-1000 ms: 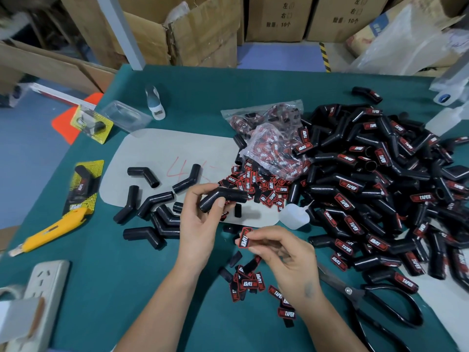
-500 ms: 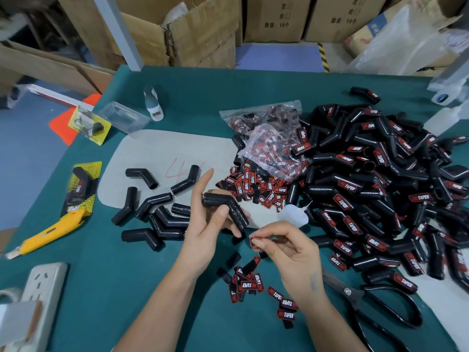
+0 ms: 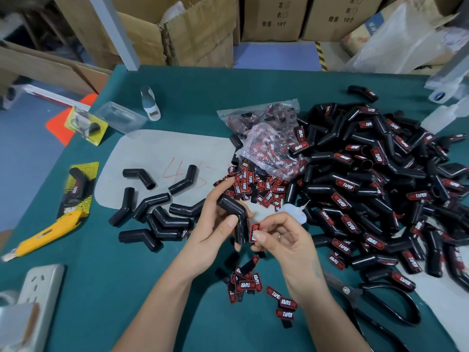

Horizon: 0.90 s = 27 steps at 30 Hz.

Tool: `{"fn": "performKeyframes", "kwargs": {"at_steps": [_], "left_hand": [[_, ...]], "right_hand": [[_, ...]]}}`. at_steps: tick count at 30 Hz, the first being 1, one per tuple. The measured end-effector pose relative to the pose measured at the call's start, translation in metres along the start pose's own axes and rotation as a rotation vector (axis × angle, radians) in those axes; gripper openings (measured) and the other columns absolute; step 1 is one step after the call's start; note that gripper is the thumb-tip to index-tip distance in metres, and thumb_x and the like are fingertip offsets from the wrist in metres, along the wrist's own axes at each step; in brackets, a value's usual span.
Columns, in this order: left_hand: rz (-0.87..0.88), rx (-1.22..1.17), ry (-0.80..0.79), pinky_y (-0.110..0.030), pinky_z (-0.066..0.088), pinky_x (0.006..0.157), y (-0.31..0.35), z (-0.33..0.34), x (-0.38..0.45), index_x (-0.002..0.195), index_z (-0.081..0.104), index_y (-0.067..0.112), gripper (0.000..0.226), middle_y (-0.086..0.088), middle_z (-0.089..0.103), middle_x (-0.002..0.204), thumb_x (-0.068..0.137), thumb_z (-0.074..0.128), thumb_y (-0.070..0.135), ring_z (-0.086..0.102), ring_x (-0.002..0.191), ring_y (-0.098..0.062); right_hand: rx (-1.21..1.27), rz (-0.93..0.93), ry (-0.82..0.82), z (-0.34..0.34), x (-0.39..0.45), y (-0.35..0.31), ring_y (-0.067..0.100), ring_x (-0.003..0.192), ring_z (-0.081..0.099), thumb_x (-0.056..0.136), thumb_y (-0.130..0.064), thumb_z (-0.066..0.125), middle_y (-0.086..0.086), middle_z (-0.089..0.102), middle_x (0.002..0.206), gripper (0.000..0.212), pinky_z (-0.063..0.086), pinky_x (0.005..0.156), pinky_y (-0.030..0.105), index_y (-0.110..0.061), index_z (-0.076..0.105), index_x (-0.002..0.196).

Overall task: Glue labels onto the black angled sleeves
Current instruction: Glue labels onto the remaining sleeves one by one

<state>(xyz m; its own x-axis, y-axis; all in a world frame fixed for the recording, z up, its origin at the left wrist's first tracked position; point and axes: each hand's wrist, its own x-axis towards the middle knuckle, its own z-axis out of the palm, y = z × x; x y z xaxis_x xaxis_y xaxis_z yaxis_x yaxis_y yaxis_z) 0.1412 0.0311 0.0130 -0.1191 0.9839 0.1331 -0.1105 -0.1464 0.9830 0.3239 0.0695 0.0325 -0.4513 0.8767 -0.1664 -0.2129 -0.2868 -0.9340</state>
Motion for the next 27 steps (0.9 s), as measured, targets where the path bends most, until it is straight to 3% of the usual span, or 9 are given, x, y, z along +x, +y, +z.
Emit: {"fn": "performKeyframes", "kwargs": {"at_steps": [4,10,12,16,18,20,22,24,27], "left_hand": [[0.0,0.054,-0.038,-0.034,0.056,0.068,0.004,0.0,-0.002,0.161,0.028,0.038,0.06,-0.007,0.063,0.108,0.108,0.057,0.037,0.061,0.074,-0.028],[0.01,0.182,-0.08,-0.016,0.053,0.086,0.009,0.001,-0.005,0.157,0.03,0.051,0.063,0.013,0.063,0.117,0.108,0.05,0.018,0.064,0.095,-0.002],[0.005,0.205,-0.091,-0.014,0.052,0.087,0.011,0.002,-0.006,0.157,0.03,0.054,0.066,0.016,0.063,0.117,0.11,0.049,0.011,0.062,0.097,0.0],[0.002,0.213,-0.099,-0.025,0.055,0.087,0.014,0.004,-0.008,0.155,0.031,0.056,0.064,-0.003,0.061,0.117,0.109,0.052,0.017,0.063,0.093,-0.013],[-0.004,0.246,-0.086,-0.036,0.052,0.101,0.014,0.004,-0.008,0.154,0.031,0.059,0.065,-0.008,0.057,0.136,0.106,0.052,0.02,0.061,0.112,-0.018],[-0.017,0.277,-0.081,-0.05,0.044,0.115,0.014,0.004,-0.008,0.153,0.031,0.06,0.067,-0.019,0.046,0.152,0.105,0.052,0.018,0.053,0.13,-0.037],[-0.016,0.266,-0.083,-0.047,0.044,0.114,0.012,0.004,-0.008,0.153,0.032,0.059,0.066,-0.022,0.044,0.154,0.106,0.053,0.019,0.051,0.13,-0.04],[-0.008,0.238,-0.082,-0.036,0.049,0.106,0.011,0.004,-0.008,0.155,0.032,0.057,0.064,-0.014,0.052,0.146,0.105,0.054,0.023,0.056,0.121,-0.026],[-0.021,0.208,-0.095,-0.034,0.049,0.099,0.009,0.004,-0.009,0.157,0.03,0.052,0.064,0.001,0.06,0.13,0.105,0.054,0.023,0.06,0.11,-0.017]], "right_hand": [[0.018,0.05,-0.012,-0.003,0.002,-0.001,0.018,0.075,0.069,0.067,-0.051,0.095,0.003,0.071,0.082,0.038,0.058,0.076,0.026,-0.024,0.074,0.085],[0.017,0.078,-0.014,-0.003,0.002,-0.001,0.015,0.078,0.065,0.073,-0.036,0.09,0.002,0.069,0.083,0.02,0.057,0.079,0.027,-0.024,0.076,0.083],[0.001,0.082,-0.012,-0.002,0.002,-0.002,0.016,0.08,0.065,0.074,-0.034,0.088,0.002,0.07,0.084,0.017,0.058,0.081,0.029,-0.025,0.075,0.082],[-0.016,0.078,0.001,-0.001,0.002,-0.001,0.03,0.087,0.066,0.075,-0.032,0.087,0.006,0.074,0.09,0.017,0.057,0.091,0.046,-0.023,0.074,0.082],[-0.027,0.071,0.016,0.0,0.002,-0.001,0.026,0.087,0.066,0.074,-0.033,0.087,0.005,0.074,0.09,0.017,0.058,0.09,0.043,-0.024,0.075,0.082],[-0.033,0.066,0.02,0.0,0.003,-0.001,0.018,0.085,0.067,0.074,-0.035,0.088,0.002,0.074,0.089,0.017,0.059,0.086,0.034,-0.026,0.075,0.081],[-0.04,0.061,0.02,0.0,0.003,0.0,0.016,0.085,0.066,0.074,-0.035,0.088,0.001,0.074,0.088,0.017,0.059,0.084,0.031,-0.026,0.075,0.081],[-0.05,0.054,0.025,-0.001,0.003,0.002,0.017,0.085,0.065,0.074,-0.035,0.087,0.003,0.072,0.087,0.018,0.059,0.085,0.034,-0.025,0.074,0.082],[-0.061,0.048,0.028,-0.002,0.003,0.004,0.019,0.087,0.065,0.076,-0.033,0.087,0.007,0.071,0.089,0.018,0.059,0.086,0.037,-0.023,0.074,0.083]]}}
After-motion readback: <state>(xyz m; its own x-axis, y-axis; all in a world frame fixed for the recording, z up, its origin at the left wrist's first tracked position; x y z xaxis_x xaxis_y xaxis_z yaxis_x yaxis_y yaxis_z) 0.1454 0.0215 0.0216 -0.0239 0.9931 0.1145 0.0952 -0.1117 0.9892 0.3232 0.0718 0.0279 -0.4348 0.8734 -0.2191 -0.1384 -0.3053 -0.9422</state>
